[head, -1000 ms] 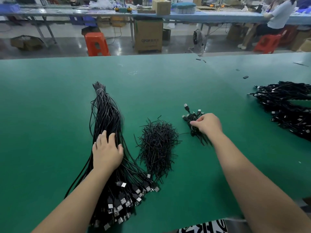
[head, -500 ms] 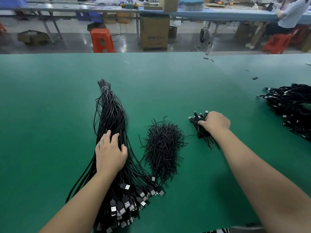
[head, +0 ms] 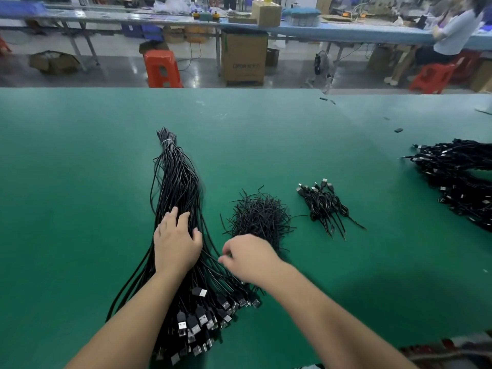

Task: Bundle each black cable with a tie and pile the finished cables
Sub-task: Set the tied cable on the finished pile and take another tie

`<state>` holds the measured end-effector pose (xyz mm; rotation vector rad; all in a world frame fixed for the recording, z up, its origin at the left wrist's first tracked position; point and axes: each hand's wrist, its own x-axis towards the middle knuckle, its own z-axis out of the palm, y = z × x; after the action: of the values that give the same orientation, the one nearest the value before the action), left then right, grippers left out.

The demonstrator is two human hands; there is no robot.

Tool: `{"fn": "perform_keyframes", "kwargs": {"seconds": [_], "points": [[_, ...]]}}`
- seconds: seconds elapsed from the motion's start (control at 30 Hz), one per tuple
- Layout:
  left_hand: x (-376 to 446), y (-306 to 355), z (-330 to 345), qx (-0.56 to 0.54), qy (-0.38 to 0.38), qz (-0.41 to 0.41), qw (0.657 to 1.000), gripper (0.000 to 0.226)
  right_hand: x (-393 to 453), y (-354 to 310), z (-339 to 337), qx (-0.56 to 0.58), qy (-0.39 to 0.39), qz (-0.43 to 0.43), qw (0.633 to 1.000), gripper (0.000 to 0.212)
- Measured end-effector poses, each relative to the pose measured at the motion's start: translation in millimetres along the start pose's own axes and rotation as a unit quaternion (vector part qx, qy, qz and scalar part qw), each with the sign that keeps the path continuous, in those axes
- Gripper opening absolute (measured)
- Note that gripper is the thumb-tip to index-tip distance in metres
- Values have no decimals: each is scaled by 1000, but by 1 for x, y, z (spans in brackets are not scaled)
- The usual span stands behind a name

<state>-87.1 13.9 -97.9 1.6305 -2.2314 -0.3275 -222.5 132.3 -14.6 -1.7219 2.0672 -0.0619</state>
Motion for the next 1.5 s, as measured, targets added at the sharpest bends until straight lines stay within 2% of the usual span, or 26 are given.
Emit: {"fn": "perform_keyframes", "kwargs": {"seconds": [0.07,0.17,0.27,0.33,0.43,0.6,0.67,0.73,0.8,0.87,0.9,0.93,1.0,1.07,1.13,1.2,1.27,1.4,1.43,1.5], "points": [[-1,0,-1,-3,-1,2,1000,52,6,-9,11,-29,-32,21,999,32],[-2,-1,-2,-7,-2,5,1000,51,10,-13,17,-39,-39,40,998,27],[-1,-1,-2,-24,0,2,1000,48,6,-14,16,-24,-19,50,998,21],[-1,-1,-1,-37,5,-1,999,46,1,-14,10,-4,22,47,999,22],[-1,-2,-1,-46,12,2,999,43,-8,-9,-5,59,56,47,996,17],[-1,-4,0,-51,18,20,998,37,-18,7,-23,204,-21,51,977,12],[-1,-5,1,-48,18,18,999,38,-22,14,-25,327,-28,66,942,9],[-1,-4,1,-37,24,22,999,37,-26,23,-30,446,-28,58,893,11],[-2,-4,2,-29,27,24,999,36,-29,30,-35,566,-52,36,822,15],[-2,-4,2,-28,27,23,999,36,-33,36,-38,673,-83,5,735,21],[-3,-4,1,-28,26,25,999,37,-35,37,-38,707,-91,-13,701,22],[-3,-4,1,-26,26,30,999,38,-37,38,-37,724,-89,-32,683,24],[-4,-4,0,-20,24,44,999,39,-39,37,-33,719,-57,-62,690,26],[-4,-3,-1,-13,20,51,998,37,-41,33,-29,692,-13,-71,719,25],[-4,-3,0,-5,18,55,998,35,-43,28,-24,645,45,-53,761,21],[-5,-3,1,6,22,63,998,35,-46,28,-21,558,105,-34,823,22],[-6,-3,2,19,37,77,996,38,-49,29,-20,513,138,-43,846,28],[-6,-2,5,38,81,140,986,32,-54,29,-23,558,137,-98,813,33],[-5,-3,5,37,91,152,984,28,-55,27,-26,578,136,-106,798,34],[-4,-3,6,35,107,168,979,28,-58,24,-32,645,131,-116,744,33]]}}
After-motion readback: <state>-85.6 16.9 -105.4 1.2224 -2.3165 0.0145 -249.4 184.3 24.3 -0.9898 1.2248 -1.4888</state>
